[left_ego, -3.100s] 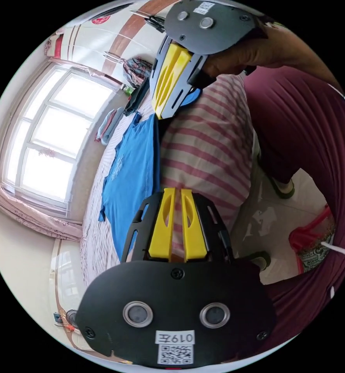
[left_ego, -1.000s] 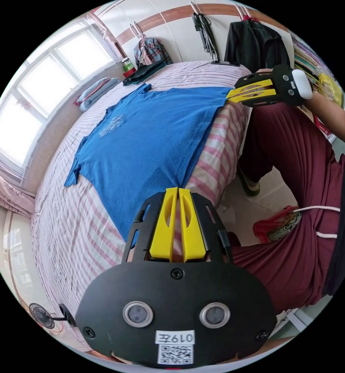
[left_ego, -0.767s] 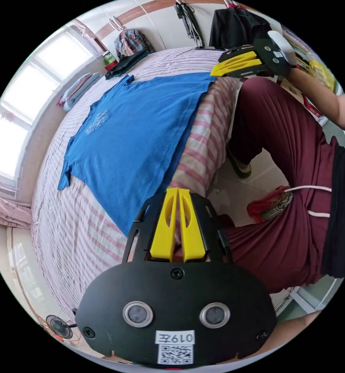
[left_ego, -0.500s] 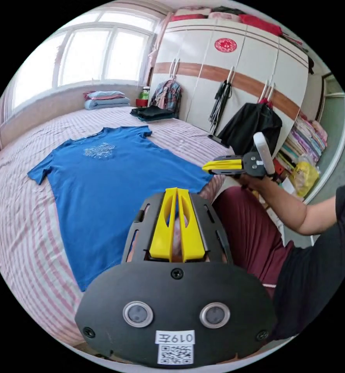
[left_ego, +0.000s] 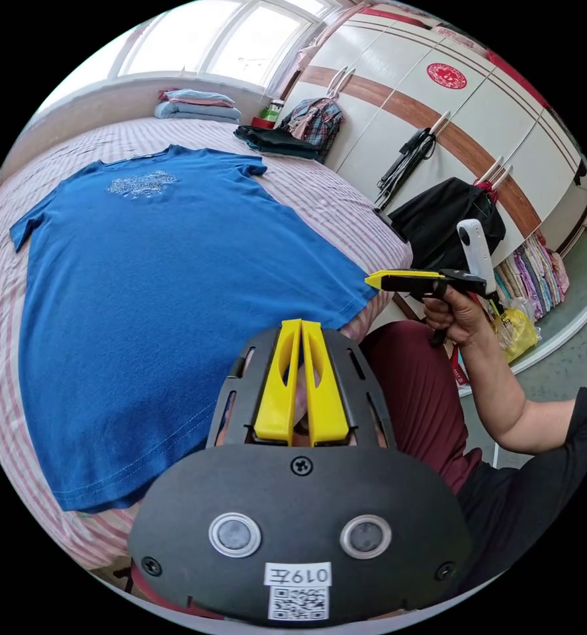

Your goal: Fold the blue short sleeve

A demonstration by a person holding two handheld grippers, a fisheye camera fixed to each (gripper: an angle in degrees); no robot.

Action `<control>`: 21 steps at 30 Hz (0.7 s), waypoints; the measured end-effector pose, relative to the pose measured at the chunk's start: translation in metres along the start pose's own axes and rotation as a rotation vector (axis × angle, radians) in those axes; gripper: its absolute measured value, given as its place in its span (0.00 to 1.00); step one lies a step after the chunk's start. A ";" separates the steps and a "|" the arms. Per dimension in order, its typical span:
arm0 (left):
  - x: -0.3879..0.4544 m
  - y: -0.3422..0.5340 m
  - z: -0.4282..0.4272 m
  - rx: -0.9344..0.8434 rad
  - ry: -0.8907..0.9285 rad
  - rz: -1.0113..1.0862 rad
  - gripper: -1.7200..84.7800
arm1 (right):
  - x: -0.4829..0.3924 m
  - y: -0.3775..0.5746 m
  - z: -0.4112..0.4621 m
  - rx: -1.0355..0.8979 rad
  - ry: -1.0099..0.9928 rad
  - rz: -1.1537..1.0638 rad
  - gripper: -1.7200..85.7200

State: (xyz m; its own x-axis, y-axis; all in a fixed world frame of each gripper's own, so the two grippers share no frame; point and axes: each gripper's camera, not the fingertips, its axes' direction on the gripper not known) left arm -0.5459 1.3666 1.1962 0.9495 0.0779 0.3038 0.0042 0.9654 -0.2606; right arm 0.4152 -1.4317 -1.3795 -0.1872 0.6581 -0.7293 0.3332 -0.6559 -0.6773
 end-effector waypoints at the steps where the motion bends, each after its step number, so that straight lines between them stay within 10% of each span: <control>1: -0.003 0.001 0.001 -0.009 0.003 -0.002 0.03 | 0.005 -0.002 0.000 -0.002 -0.016 0.006 0.04; 14: -0.010 0.015 -0.013 -0.034 0.003 0.015 0.03 | 0.050 -0.025 -0.004 -0.021 -0.159 0.133 0.04; 21: 0.004 0.057 -0.093 0.171 -0.312 0.085 0.03 | -0.082 -0.057 -0.018 0.010 0.589 -0.176 0.08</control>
State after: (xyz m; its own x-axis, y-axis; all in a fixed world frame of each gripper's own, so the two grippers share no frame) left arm -0.5130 1.3988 1.0969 0.8028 0.2062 0.5595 -0.1480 0.9779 -0.1479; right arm 0.4281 -1.4418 -1.2790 0.3044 0.8489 -0.4322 0.3345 -0.5201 -0.7859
